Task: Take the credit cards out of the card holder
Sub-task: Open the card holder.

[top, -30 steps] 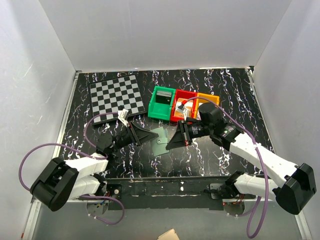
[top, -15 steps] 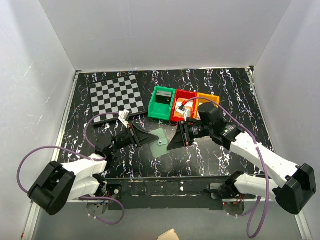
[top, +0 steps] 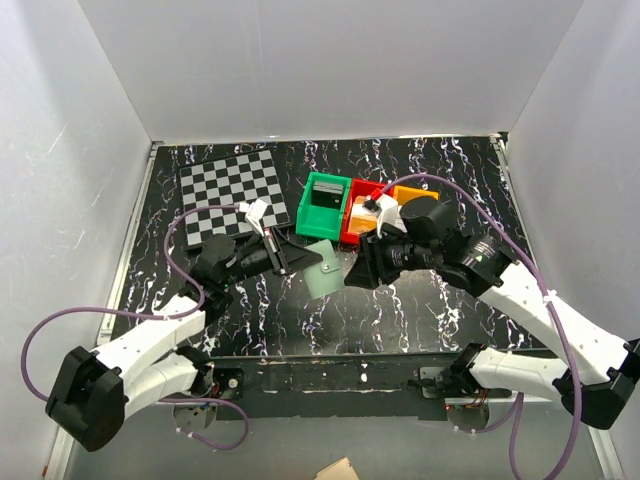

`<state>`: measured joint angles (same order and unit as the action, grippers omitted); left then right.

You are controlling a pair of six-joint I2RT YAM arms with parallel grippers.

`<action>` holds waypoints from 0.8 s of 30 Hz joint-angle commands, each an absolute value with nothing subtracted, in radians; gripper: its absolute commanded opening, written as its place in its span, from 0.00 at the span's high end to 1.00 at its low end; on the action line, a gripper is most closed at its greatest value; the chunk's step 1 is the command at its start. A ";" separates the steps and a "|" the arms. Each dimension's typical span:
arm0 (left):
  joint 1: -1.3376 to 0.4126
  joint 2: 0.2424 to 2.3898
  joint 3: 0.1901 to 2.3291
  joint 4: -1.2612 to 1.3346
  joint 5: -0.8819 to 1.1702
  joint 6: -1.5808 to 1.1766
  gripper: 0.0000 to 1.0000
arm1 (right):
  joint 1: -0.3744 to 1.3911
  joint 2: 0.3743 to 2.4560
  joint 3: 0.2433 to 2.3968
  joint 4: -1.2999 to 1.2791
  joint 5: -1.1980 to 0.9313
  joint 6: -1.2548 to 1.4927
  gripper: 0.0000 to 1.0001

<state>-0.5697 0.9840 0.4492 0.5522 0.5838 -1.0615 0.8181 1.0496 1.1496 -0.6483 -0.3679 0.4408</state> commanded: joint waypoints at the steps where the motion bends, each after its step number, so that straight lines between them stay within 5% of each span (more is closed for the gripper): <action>1: -0.600 0.996 0.584 0.174 0.464 -0.971 1.00 | 0.908 1.077 1.244 -0.756 -0.045 0.377 0.51; 8: -0.673 1.020 0.745 -0.164 0.227 -0.959 1.00 | 1.081 1.144 1.307 -0.767 0.440 0.365 0.53; 15: -0.742 1.045 0.868 -0.342 0.081 -1.002 1.00 | 1.106 1.195 1.356 -0.758 0.423 0.344 0.40; 16: -0.749 1.052 0.879 -0.351 0.075 -1.011 1.00 | 1.118 1.203 1.358 -0.752 0.426 0.344 0.27; 24: -0.805 1.109 1.003 -0.462 -0.031 -1.065 1.00 | 1.167 1.289 1.401 -0.746 0.431 0.348 0.32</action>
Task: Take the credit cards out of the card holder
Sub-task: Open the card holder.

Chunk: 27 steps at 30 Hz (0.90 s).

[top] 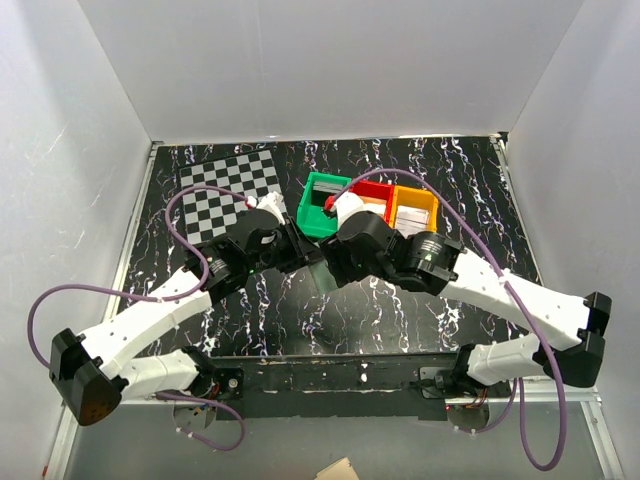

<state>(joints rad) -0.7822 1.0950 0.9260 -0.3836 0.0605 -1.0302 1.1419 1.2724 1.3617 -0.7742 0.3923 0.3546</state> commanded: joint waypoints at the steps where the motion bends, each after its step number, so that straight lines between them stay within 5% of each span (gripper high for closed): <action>1: -0.810 1.117 1.011 -0.477 -0.041 -1.072 1.00 | 1.170 1.290 1.401 -0.736 0.431 0.350 0.34; 27: -0.845 1.114 1.028 -0.477 -0.034 -1.140 1.00 | 1.178 1.354 1.378 -0.698 0.422 0.393 0.48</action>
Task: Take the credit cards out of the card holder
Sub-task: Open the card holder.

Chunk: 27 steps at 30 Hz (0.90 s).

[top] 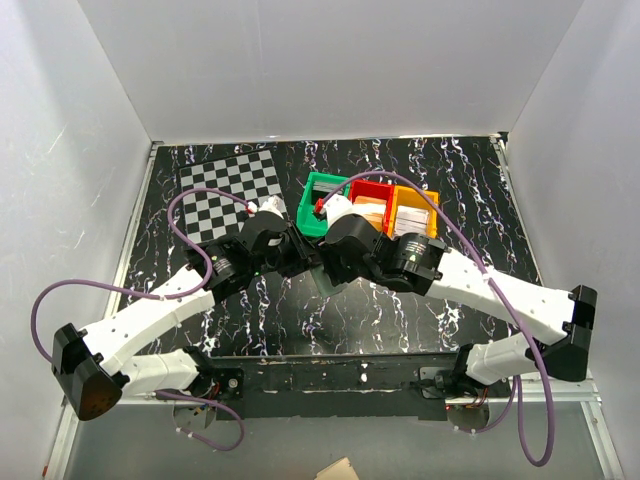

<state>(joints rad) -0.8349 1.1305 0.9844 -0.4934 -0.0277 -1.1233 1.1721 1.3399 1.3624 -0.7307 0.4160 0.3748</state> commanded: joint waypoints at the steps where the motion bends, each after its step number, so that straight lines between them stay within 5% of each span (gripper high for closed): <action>1: -0.847 1.114 1.032 -0.476 -0.035 -1.140 1.00 | 1.177 1.359 1.378 -0.703 0.422 0.394 0.50; 27: -0.857 1.075 1.039 -0.420 0.000 -1.167 1.00 | 1.178 1.451 1.365 -0.801 0.497 0.416 0.69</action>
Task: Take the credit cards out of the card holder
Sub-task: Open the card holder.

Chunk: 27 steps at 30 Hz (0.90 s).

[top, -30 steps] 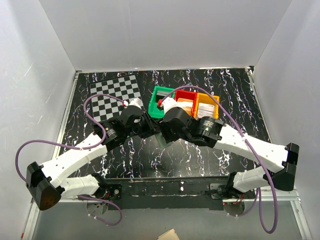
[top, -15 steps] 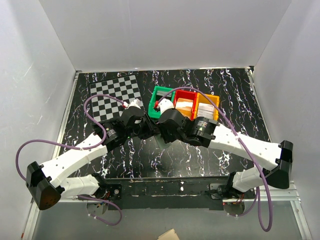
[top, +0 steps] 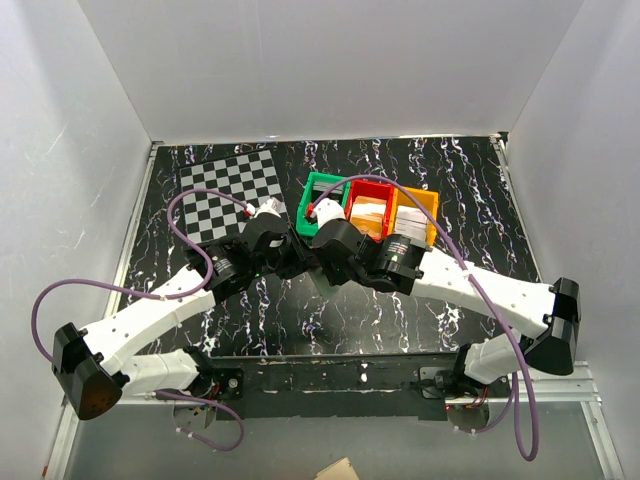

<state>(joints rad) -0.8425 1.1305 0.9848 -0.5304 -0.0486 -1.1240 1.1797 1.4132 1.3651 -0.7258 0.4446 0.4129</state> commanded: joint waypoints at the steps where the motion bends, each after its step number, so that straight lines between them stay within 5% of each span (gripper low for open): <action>1: -0.859 1.074 1.040 -0.419 0.000 -1.167 1.00 | 1.178 1.453 1.364 -0.804 0.500 0.416 0.69; 11: -0.859 1.069 1.028 -0.405 0.049 -1.170 1.00 | 1.180 1.454 1.365 -0.804 0.488 0.411 0.85; 15: -0.861 1.060 1.020 -0.407 0.046 -1.166 1.00 | 1.175 1.451 1.371 -0.810 0.489 0.408 0.99; 27: -0.859 1.002 0.950 -0.410 0.015 -1.146 1.00 | 1.177 1.382 1.368 -0.810 0.483 0.396 0.99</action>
<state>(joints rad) -0.8459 1.0878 0.9440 -0.4931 -0.0330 -1.1278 1.1851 1.4052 1.3655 -0.7341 0.4480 0.4133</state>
